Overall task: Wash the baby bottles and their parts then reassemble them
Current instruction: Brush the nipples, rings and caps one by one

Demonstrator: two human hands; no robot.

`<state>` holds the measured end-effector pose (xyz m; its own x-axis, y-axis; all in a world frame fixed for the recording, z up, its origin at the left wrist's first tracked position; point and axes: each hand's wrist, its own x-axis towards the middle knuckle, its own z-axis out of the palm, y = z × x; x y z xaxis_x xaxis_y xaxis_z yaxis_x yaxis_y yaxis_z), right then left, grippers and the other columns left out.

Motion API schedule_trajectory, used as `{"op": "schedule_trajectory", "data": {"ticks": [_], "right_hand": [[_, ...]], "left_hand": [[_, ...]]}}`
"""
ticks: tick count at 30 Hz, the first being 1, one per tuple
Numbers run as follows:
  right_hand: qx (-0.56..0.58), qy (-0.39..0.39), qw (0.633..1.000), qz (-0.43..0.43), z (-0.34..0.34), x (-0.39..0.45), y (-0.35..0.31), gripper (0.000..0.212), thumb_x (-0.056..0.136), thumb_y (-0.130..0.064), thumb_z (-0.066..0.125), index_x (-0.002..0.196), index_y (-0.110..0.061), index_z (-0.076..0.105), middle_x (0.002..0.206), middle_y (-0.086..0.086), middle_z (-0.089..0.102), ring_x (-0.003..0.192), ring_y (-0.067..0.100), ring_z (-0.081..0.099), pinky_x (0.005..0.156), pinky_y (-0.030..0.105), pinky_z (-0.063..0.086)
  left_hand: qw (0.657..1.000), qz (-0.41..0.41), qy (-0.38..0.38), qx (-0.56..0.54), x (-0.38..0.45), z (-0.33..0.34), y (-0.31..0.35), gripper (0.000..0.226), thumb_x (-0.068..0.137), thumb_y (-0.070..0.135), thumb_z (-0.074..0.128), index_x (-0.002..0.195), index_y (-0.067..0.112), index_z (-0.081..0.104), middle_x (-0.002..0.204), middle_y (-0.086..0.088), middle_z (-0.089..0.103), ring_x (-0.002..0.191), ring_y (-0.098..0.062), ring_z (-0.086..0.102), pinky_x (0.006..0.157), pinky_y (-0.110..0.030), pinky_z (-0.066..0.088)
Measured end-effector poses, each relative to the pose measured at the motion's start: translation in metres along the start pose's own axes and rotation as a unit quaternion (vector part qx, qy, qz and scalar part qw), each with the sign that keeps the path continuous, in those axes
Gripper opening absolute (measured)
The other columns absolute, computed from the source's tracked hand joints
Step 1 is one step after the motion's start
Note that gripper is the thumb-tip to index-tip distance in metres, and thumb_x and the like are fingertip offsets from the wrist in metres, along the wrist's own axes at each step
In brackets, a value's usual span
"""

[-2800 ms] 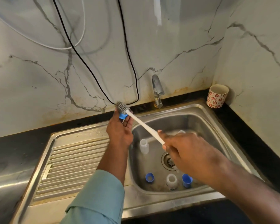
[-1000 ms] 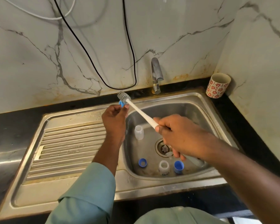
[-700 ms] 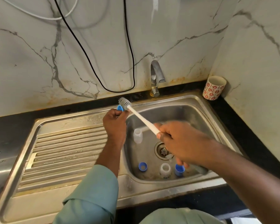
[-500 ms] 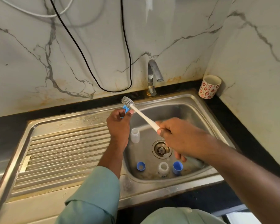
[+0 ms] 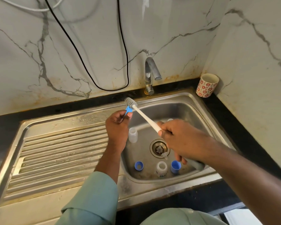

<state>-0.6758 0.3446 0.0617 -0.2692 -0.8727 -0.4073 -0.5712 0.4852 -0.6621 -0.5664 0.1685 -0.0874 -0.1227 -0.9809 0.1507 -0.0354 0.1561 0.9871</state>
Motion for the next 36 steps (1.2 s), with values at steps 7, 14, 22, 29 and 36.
{"op": "schedule_trajectory", "data": {"ticks": [7,14,22,29,36], "right_hand": [[0.059,-0.011,0.998,0.037,-0.01,-0.013,0.011,0.015,0.103,-0.025,0.043,0.093,-0.03,0.054,0.082,0.007,0.064,0.045,0.009,0.054,0.046,0.021,0.049],[0.044,0.001,0.998,0.038,-0.009,-0.006,0.011,0.012,0.103,-0.028,0.042,0.096,-0.028,0.053,0.08,0.006,0.064,0.046,0.01,0.055,0.047,0.022,0.05],[0.037,0.006,0.999,0.027,-0.009,0.002,0.004,0.01,0.102,-0.03,0.043,0.103,-0.033,0.053,0.083,0.007,0.066,0.048,0.01,0.057,0.049,0.022,0.052],[0.035,0.005,0.999,0.02,-0.007,0.01,0.003,0.014,0.103,-0.027,0.043,0.098,-0.026,0.056,0.08,0.007,0.064,0.047,0.01,0.056,0.048,0.023,0.053],[0.016,0.025,0.999,0.013,-0.007,0.017,0.011,0.022,0.103,-0.03,0.044,0.119,-0.023,0.056,0.083,0.007,0.066,0.049,0.011,0.058,0.048,0.023,0.053]], "left_hand": [[0.997,0.033,-0.064,0.017,-0.001,0.006,-0.003,0.008,0.088,0.002,0.07,0.094,0.007,0.071,0.09,-0.007,0.073,0.08,-0.012,0.067,0.072,-0.016,0.051],[0.999,0.032,-0.044,0.004,0.003,0.006,0.0,0.008,0.088,0.003,0.07,0.09,0.01,0.069,0.082,0.001,0.07,0.07,0.001,0.061,0.067,-0.013,0.048],[0.997,0.019,-0.06,0.043,0.015,0.001,0.003,0.016,0.091,0.007,0.068,0.087,0.023,0.066,0.083,-0.001,0.07,0.071,-0.01,0.061,0.065,-0.024,0.05],[0.994,0.025,-0.088,0.065,0.025,-0.001,-0.001,0.006,0.093,0.014,0.066,0.1,0.013,0.067,0.092,-0.004,0.07,0.08,-0.014,0.062,0.071,-0.027,0.05],[0.964,-0.142,-0.065,-0.215,0.023,0.008,0.009,0.008,0.099,0.012,0.054,0.099,0.006,0.06,0.102,-0.013,0.069,0.1,-0.025,0.069,0.087,-0.036,0.059]]}}
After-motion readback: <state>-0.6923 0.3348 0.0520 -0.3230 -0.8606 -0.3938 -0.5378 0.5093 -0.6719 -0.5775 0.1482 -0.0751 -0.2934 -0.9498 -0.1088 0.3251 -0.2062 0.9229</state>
